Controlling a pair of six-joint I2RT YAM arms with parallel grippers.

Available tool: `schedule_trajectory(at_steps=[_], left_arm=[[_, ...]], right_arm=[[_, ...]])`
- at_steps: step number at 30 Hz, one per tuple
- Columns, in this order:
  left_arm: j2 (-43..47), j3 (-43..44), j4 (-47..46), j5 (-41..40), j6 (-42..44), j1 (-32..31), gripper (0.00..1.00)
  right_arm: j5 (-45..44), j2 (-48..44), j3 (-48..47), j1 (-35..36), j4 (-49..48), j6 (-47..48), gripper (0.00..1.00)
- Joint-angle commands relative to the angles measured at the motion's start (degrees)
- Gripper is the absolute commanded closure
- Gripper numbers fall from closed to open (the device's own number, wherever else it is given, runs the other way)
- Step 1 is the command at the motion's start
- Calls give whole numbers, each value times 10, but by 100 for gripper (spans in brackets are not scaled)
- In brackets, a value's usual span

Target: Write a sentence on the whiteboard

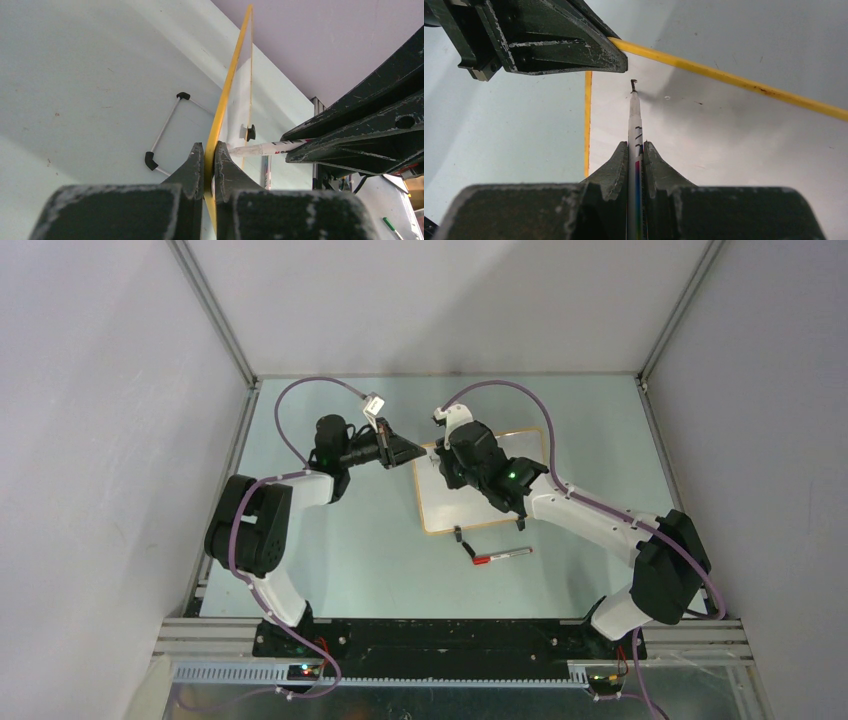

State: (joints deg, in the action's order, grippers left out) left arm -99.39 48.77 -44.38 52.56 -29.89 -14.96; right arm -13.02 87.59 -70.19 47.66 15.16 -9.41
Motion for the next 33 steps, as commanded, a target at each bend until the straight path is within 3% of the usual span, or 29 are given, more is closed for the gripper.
schedule_trajectory(at_steps=[1, 33], left_arm=[[1, 4, 47, -50, 60, -9, 95], [3, 5, 51, -51, 62, -11, 95]], right_arm=[[-8, -3, -3, -3, 12, -1, 100], [19, -30, 2, 6, 23, 5, 100]])
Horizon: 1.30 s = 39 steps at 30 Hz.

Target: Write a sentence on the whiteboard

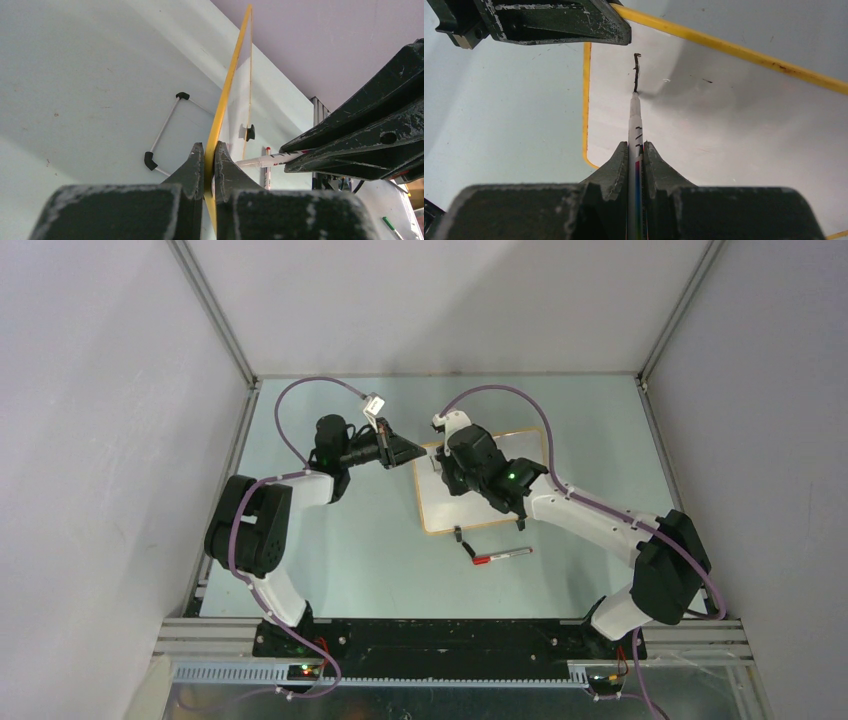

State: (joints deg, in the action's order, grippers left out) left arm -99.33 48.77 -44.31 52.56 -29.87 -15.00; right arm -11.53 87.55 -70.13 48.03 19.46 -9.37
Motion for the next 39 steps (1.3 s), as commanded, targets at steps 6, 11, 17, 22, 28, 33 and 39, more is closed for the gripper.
schedule_trajectory(at_steps=[6, 11, 17, 22, 28, 33, 39], left_arm=[[3, 5, 51, -50, 62, -10, 95], [4, 4, 49, -51, 63, -10, 95], [3, 5, 48, -50, 62, -12, 95], [3, 5, 48, -51, 62, -12, 95], [2, 6, 48, -50, 63, -12, 95], [2, 5, 49, -50, 63, -12, 95], [1, 6, 49, -50, 62, -12, 95]], right_arm=[[24, -48, 7, 2, -57, 13, 100], [17, -40, 8, 1, -77, 18, 100], [5, -26, 8, 0, -88, 19, 100], [-3, -22, 7, -2, -92, 18, 100], [-12, -15, 3, -4, -86, 17, 100], [-15, -15, 3, -6, -81, 16, 100], [-20, -11, 2, -7, -79, 16, 100]])
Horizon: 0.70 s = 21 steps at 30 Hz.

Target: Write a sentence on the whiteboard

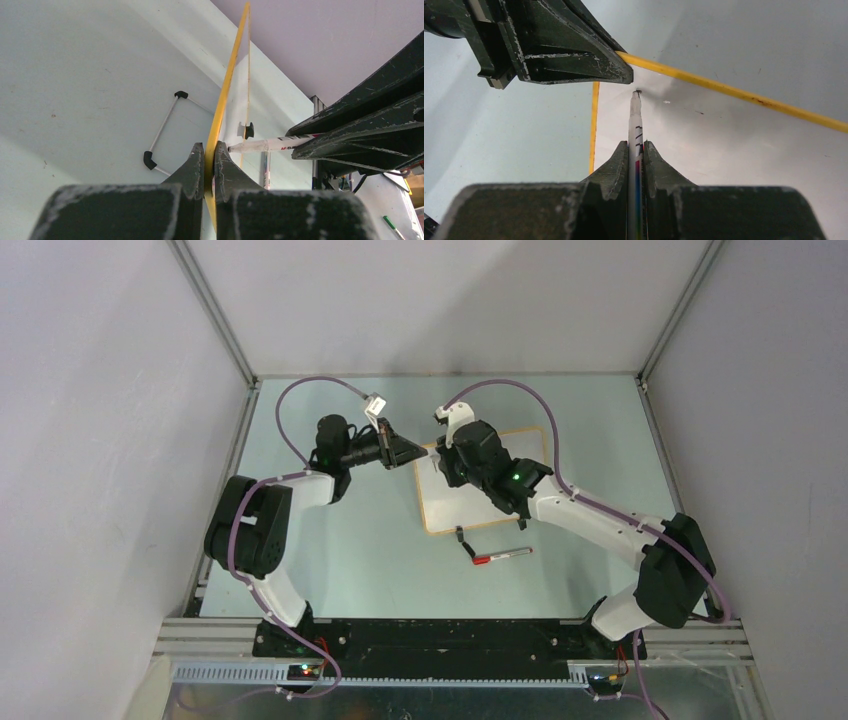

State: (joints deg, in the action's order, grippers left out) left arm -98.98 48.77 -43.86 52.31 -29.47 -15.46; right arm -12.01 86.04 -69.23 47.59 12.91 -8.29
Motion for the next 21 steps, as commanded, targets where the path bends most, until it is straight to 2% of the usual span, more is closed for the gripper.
schedule_trajectory(at_steps=[1, 13, 21], left_arm=[[-3, 6, 45, -48, 58, -7, 95], [-3, 7, 45, -46, 59, -8, 95], [-2, 7, 47, -46, 61, -8, 94]], right_arm=[[-15, 5, -6, -4, -14, 5, 100], [-7, 10, -7, -7, -14, 3, 100], [-34, 17, -15, -10, 1, -7, 100]])
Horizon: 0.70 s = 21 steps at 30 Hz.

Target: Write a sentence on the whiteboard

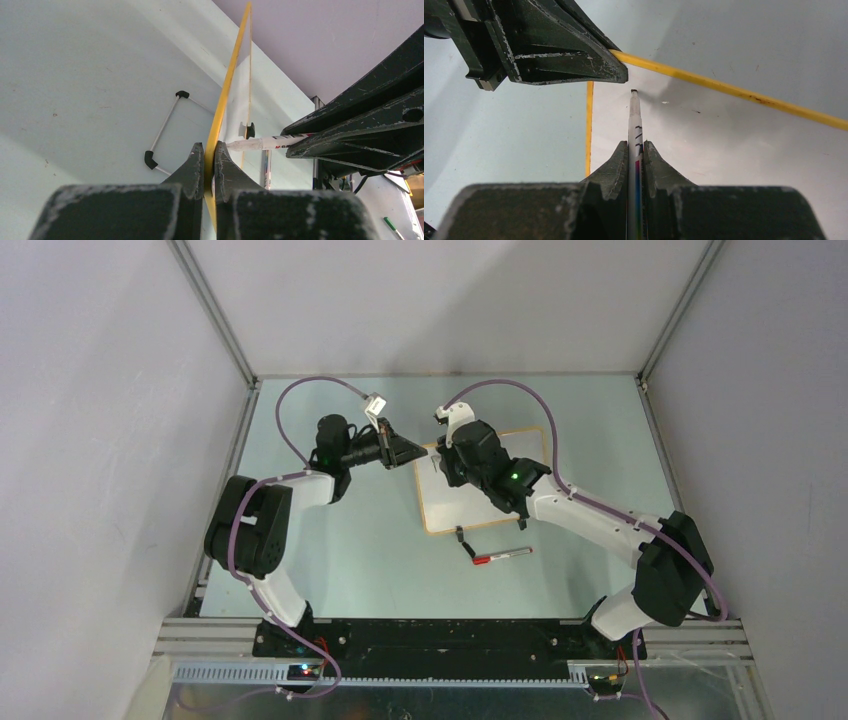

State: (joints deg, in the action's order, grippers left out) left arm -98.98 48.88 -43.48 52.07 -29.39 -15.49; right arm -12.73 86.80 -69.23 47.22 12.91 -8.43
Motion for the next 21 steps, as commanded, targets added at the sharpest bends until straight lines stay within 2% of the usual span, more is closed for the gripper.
schedule_trajectory(at_steps=[1, 21], left_arm=[[-2, 6, 43, -44, 60, -8, 95], [-1, 5, 48, -46, 64, -8, 95]], right_arm=[[-28, 9, -15, -8, 2, -8, 100], [-43, -10, -7, -19, 26, -20, 100]])
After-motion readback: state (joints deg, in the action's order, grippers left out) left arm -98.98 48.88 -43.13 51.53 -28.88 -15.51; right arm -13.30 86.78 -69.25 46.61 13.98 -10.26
